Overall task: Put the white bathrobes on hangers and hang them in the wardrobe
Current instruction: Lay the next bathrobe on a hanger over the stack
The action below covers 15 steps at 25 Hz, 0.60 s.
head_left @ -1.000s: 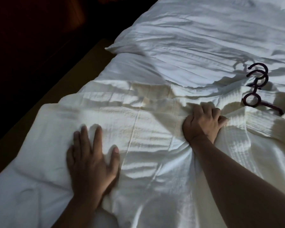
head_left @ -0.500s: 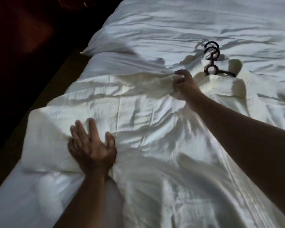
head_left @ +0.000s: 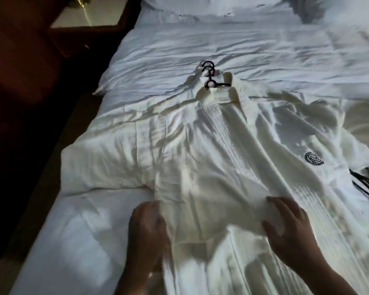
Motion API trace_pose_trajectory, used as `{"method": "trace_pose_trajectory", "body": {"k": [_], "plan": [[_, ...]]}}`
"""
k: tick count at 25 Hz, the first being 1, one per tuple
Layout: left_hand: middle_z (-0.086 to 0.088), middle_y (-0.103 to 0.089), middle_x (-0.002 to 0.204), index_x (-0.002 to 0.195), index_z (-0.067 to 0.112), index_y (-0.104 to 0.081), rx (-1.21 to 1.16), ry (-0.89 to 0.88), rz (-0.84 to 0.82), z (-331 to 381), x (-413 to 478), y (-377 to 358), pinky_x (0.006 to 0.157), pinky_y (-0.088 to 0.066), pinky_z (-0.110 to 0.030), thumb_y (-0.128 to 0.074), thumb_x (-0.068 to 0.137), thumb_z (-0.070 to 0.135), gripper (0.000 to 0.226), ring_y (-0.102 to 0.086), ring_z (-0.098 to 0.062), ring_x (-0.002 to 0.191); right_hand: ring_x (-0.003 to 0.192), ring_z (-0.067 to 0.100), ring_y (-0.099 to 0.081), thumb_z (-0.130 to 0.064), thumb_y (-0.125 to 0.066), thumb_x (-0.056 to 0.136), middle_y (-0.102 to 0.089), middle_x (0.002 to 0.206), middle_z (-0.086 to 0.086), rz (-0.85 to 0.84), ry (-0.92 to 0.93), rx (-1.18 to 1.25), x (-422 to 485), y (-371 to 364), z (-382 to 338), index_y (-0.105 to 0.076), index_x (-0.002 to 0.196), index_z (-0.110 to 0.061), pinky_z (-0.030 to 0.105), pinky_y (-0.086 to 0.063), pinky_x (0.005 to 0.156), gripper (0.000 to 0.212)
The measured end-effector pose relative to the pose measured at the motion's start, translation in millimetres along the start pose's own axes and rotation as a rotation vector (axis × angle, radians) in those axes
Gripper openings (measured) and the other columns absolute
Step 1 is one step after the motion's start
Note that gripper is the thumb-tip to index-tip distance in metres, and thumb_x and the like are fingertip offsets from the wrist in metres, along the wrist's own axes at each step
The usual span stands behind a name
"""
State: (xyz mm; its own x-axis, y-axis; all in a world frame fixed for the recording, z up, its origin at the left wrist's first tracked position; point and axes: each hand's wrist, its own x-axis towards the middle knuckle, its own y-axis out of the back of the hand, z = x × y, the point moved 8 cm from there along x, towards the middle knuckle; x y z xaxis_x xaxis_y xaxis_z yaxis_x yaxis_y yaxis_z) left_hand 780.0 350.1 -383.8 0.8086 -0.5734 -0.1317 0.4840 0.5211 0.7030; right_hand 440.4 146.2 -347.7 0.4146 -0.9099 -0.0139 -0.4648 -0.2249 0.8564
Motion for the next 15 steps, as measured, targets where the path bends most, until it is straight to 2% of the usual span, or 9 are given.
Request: {"method": "trace_pose_trajectory", "body": {"k": [2, 4, 5, 7, 9, 10, 12, 13, 15], "plan": [[-0.013, -0.069, 0.096, 0.100, 0.009, -0.078, 0.039, -0.082, -0.055, 21, -103, 2, 0.076, -0.050, -0.041, -0.056, 0.071, 0.031, 0.043, -0.067, -0.035, 0.077, 0.102, 0.035, -0.061, -0.025, -0.077, 0.075, -0.063, 0.123, 0.013, -0.100, -0.271, 0.066, -52, 1, 36, -0.059, 0.135, -0.013, 0.047, -0.050, 0.090, 0.064], [-0.013, -0.066, 0.087, 0.095, 0.010, -0.079, 0.100, -0.080, -0.075, 16, -161, 5, 0.063, -0.053, -0.040, -0.060, 0.061, 0.025, 0.041, -0.063, -0.034, 0.062, 0.104, 0.034, -0.065, -0.027, -0.082, 0.082, -0.068, 0.119, 0.016, -0.283, -0.499, 0.108, -92, 0, 49, -0.058, 0.135, -0.010, 0.041, -0.050, 0.090, 0.061], [-0.013, -0.064, 0.086, 0.098, 0.009, -0.078, 0.134, -0.042, -0.034, 12, -176, 11, 0.062, -0.054, -0.042, -0.063, 0.058, 0.023, 0.045, -0.062, -0.035, 0.062, 0.110, 0.033, -0.065, -0.031, -0.080, 0.085, -0.070, 0.119, 0.015, -0.376, -0.547, 0.083, -106, 1, 48, -0.062, 0.129, -0.010, 0.036, -0.048, 0.091, 0.053], [-0.013, -0.060, 0.088, 0.108, 0.011, -0.076, 0.203, 0.082, -0.052, 2, -196, 17, 0.066, -0.056, -0.047, -0.064, 0.056, 0.032, 0.057, -0.063, -0.038, 0.071, 0.102, 0.032, -0.068, -0.035, -0.076, 0.087, -0.074, 0.100, 0.011, -0.399, -0.560, 0.057, -122, 14, 40, -0.071, 0.100, -0.011, 0.035, -0.050, 0.082, 0.028], [-0.016, -0.066, 0.094, 0.117, 0.009, -0.069, 0.153, 0.124, -0.065, 4, -219, 14, 0.074, -0.056, -0.049, -0.065, 0.067, 0.037, 0.058, -0.067, -0.042, 0.085, 0.080, 0.030, -0.067, -0.031, -0.078, 0.083, -0.071, 0.075, 0.005, -0.311, -0.549, 0.095, -129, 32, 36, -0.068, 0.079, -0.009, 0.039, -0.053, 0.071, 0.024], [-0.015, -0.071, 0.102, 0.123, 0.011, -0.064, 0.088, 0.177, -0.066, 1, -226, 14, 0.079, -0.055, -0.045, -0.068, 0.075, 0.033, 0.053, -0.069, -0.040, 0.094, 0.074, 0.027, -0.067, -0.033, -0.080, 0.080, -0.069, 0.070, 0.003, -0.345, -0.544, 0.091, -135, 37, 37, -0.068, 0.075, -0.010, 0.038, -0.053, 0.068, 0.026], [-0.002, -0.073, 0.113, 0.129, 0.022, -0.061, -0.009, 0.326, -0.235, -16, -230, 4, 0.083, -0.052, -0.033, -0.073, 0.084, 0.026, 0.048, -0.070, -0.029, 0.105, 0.074, 0.022, -0.067, -0.044, -0.080, 0.065, -0.070, 0.073, 0.002, -0.573, -0.514, 0.072, -151, 33, 39, -0.068, 0.073, -0.013, 0.031, -0.050, 0.063, 0.035], [0.000, -0.075, 0.109, 0.125, 0.022, -0.064, -0.029, 0.371, -0.306, -24, -232, 4, 0.082, -0.053, -0.032, -0.075, 0.084, 0.025, 0.043, -0.071, -0.026, 0.102, 0.074, 0.021, -0.066, -0.049, -0.076, 0.058, -0.069, 0.074, 0.002, -0.657, -0.506, 0.040, -161, 35, 43, -0.067, 0.071, -0.015, 0.028, -0.046, 0.058, 0.038], [-0.003, -0.076, 0.086, 0.101, 0.011, -0.073, -0.054, 0.472, -0.313, -46, -240, 17, 0.075, -0.055, -0.037, -0.076, 0.087, 0.026, 0.021, -0.073, -0.026, 0.087, 0.072, 0.019, -0.063, -0.047, -0.072, 0.063, -0.066, 0.071, 0.002, -0.622, -0.516, 0.028, -178, 48, 51, -0.064, 0.067, -0.015, 0.024, -0.039, 0.052, 0.033]]}}
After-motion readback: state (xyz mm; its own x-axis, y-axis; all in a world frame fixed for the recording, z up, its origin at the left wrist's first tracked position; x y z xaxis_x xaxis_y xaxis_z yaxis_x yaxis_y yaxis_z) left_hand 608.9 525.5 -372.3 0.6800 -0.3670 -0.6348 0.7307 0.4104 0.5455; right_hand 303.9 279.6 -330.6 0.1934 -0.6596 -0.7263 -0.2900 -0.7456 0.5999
